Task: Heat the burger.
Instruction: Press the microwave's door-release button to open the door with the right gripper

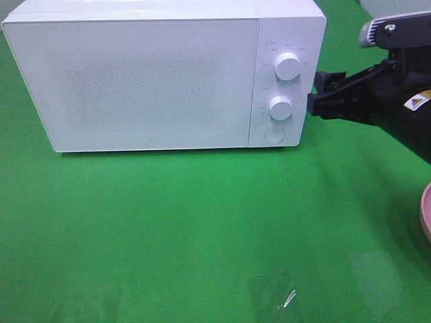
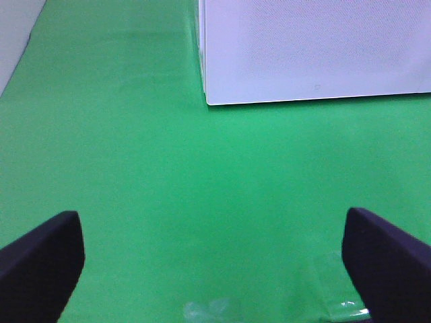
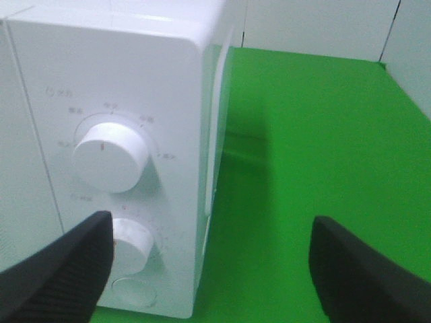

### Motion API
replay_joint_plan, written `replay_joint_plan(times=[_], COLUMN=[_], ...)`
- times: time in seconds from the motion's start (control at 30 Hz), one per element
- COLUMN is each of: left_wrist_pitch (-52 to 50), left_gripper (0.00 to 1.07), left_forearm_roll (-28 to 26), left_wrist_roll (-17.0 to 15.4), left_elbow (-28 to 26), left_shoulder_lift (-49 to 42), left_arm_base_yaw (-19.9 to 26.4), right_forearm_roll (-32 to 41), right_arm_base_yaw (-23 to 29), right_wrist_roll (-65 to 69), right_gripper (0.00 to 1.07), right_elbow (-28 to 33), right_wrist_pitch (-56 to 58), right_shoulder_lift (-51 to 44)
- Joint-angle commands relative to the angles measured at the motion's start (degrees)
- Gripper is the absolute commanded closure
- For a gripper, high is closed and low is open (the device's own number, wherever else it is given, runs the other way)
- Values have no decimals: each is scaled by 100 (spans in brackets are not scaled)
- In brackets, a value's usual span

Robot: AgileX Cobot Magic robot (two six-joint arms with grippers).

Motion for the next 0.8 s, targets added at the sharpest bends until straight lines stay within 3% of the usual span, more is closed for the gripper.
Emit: replay_joint_plan(times=[0.03, 0.37, 0.8], left_wrist_pitch=[-57, -57, -57], left_gripper=[9, 9, 9], left_forearm_roll=[-57, -57, -57], left_wrist_roll=[-17, -17, -17], left_elbow=[17, 17, 17], left_shoulder_lift=[-92, -92, -92], left_arm_base_yaw=[-11, -11, -11], right_forearm_roll=[252, 957, 968], right_arm_base_yaw=[195, 922, 1175], right_wrist_roll=[-29, 86, 1329], right_gripper=[31, 31, 34], right_elbow=[0, 0, 0], right_wrist_pitch=[-183, -728, -842], right_shoulder_lift=[160, 865, 1197])
